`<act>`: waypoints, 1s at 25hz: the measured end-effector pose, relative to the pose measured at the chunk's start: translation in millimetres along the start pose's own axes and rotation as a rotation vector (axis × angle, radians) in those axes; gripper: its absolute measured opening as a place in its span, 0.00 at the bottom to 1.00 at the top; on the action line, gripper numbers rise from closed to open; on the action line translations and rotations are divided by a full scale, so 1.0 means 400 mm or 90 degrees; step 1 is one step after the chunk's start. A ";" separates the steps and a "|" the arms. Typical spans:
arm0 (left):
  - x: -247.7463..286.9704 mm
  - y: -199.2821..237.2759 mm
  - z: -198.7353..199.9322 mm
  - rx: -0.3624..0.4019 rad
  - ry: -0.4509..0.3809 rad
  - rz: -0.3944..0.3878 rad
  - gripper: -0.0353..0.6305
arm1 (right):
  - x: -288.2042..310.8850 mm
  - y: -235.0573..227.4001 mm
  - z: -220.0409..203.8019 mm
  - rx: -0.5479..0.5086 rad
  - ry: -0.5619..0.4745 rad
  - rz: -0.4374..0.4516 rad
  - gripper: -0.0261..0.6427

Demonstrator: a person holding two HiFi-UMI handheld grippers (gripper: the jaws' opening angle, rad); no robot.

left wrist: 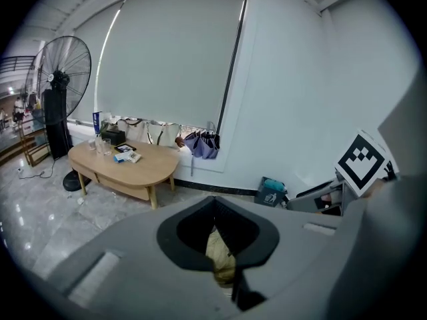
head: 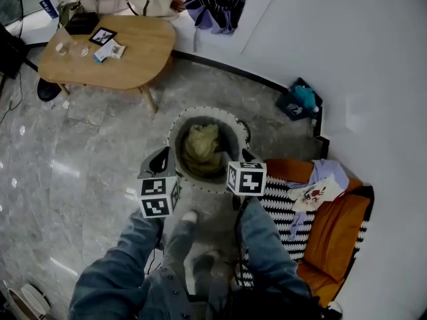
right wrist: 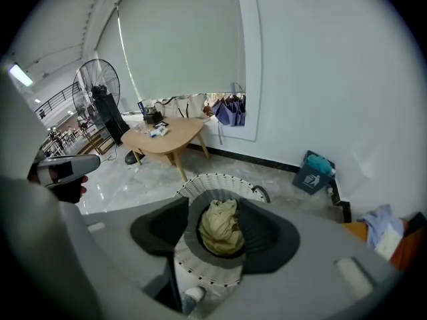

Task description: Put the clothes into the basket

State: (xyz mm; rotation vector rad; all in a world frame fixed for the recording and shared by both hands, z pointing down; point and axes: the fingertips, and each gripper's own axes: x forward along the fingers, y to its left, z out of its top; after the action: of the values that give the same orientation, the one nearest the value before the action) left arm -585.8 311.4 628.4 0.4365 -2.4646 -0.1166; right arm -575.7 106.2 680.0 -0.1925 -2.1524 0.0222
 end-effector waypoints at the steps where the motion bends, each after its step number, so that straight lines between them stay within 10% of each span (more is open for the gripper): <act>1: -0.004 -0.011 0.006 0.001 -0.002 -0.004 0.07 | -0.013 -0.003 -0.002 0.003 -0.004 -0.002 0.40; 11: -0.055 -0.228 0.088 0.046 -0.025 -0.100 0.07 | -0.249 -0.124 -0.074 0.067 -0.045 -0.065 0.40; 25: -0.113 -0.883 0.112 0.217 -0.024 -0.393 0.07 | -0.766 -0.530 -0.383 0.321 -0.136 -0.312 0.40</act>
State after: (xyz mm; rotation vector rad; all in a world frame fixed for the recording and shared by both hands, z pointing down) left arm -479.2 -6.6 501.0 1.3422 -2.3044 0.0469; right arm -309.4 -157.0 531.3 0.6530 -2.2729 0.3085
